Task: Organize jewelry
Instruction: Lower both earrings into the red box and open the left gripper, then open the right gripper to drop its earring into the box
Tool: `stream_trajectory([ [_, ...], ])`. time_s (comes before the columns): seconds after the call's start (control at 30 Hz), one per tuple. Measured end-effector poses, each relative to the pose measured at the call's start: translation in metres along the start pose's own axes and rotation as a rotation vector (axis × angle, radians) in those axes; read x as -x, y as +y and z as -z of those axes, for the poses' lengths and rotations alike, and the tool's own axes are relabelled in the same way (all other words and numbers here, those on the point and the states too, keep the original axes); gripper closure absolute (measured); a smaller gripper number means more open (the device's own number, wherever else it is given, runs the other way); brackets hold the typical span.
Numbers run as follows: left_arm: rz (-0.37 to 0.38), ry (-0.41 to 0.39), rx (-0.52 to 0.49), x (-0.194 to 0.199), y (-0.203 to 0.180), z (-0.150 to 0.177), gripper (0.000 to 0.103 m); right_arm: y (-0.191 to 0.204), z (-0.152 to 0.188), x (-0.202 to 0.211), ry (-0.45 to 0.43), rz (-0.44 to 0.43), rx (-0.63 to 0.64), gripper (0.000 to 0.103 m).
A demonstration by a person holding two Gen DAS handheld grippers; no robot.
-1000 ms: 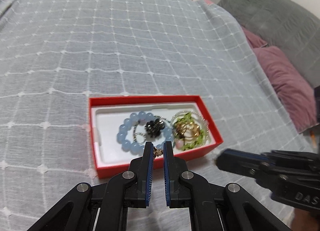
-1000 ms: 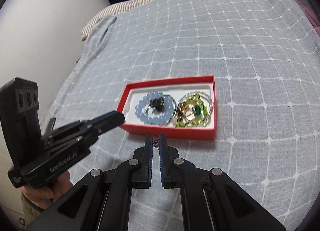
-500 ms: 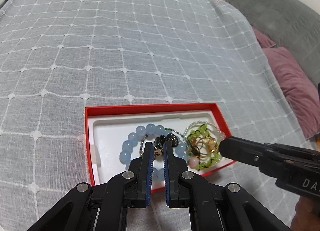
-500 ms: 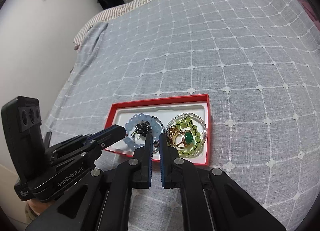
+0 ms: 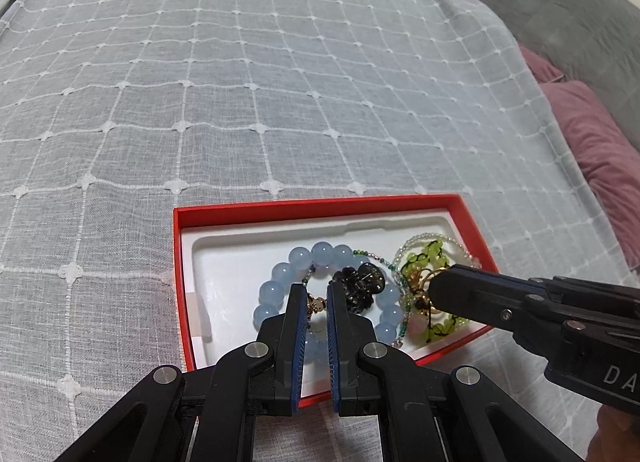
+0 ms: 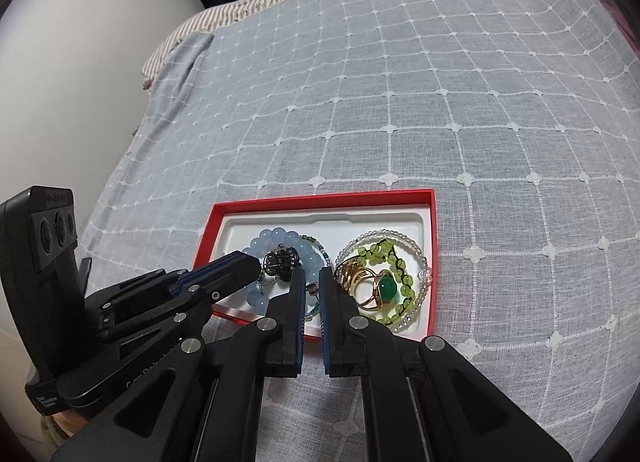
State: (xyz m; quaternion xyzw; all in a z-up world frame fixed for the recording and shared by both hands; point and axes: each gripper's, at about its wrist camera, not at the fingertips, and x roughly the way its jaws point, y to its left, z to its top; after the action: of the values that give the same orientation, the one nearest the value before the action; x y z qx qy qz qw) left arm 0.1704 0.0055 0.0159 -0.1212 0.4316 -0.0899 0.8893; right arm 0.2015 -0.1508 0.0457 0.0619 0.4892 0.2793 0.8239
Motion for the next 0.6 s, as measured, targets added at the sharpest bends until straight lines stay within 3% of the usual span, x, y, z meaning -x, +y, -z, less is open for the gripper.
stream_trajectory([
  [0.13,0.003,-0.005,0.003,0.0017,0.0009,-0.0007,0.098,0.0014,-0.0001,-0.003,0.002,0.001,0.006,0.096],
  [0.33,0.006,0.001,0.0,0.001,-0.0004,-0.0009,0.087,0.0003,-0.0015,0.0002,-0.011,-0.005,0.001,0.096],
  [0.6,0.003,-0.011,-0.002,0.0072,-0.0038,-0.0009,0.086,-0.0004,-0.0011,0.0045,-0.022,-0.008,0.0,0.096],
])
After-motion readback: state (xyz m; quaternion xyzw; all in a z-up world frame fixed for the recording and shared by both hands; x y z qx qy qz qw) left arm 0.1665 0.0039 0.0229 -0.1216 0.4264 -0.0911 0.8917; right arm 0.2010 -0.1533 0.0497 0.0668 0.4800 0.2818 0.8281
